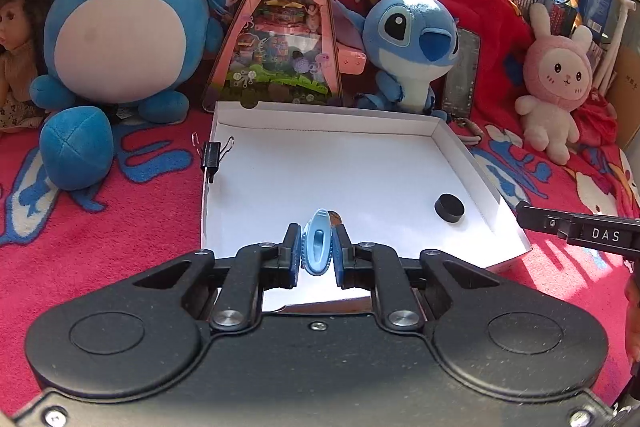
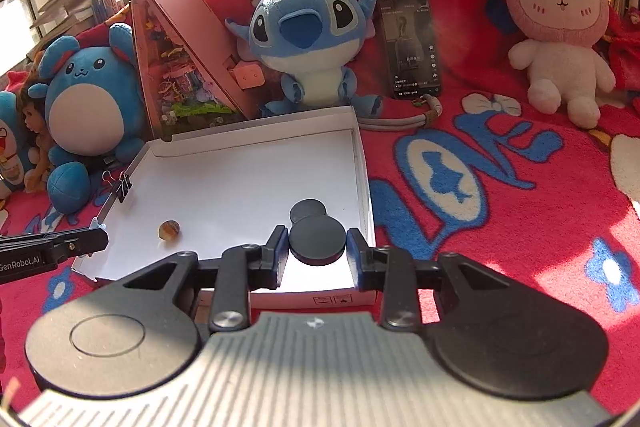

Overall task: Organize rigid objects
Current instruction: 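Carry the blue clip and the black disc into the white box, then lower the black disc onto the first disc with right tool while left tool holds the clip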

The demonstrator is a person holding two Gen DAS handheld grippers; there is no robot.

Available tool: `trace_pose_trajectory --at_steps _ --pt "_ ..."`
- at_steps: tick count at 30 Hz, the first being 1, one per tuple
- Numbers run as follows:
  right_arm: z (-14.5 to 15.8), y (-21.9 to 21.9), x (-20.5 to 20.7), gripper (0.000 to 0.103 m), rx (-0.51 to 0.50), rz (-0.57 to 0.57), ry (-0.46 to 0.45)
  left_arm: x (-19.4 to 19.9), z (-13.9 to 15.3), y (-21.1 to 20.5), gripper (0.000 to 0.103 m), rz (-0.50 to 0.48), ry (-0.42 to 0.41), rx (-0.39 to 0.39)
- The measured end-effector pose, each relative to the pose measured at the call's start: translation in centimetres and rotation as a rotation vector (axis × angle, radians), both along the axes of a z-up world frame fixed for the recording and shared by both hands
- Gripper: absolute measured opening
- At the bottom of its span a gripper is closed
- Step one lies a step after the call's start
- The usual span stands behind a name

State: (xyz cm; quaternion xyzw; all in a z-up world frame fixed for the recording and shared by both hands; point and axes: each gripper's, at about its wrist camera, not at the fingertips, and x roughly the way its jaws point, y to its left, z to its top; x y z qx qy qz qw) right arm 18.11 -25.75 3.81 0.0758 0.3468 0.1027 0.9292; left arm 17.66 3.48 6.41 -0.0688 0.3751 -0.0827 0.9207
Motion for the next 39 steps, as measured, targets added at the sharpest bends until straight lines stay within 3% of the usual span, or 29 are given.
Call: trace_pose_trajectory --at_steps 14,25,39 --pt "-1.5 2.9 6.3 0.036 -0.076 0.022 0.108 4.1 -3.1 -0.3 0.015 0.048 0.116 -0.017" --pt "-3.0 4.4 8.7 0.036 -0.112 0.032 0.165 4.7 -3.8 -0.3 0.015 0.050 0.131 -0.022" --pt "-3.5 5.0 9.2 0.037 -0.147 0.033 0.163 4.9 -4.3 -0.7 0.015 0.040 0.120 -0.021"
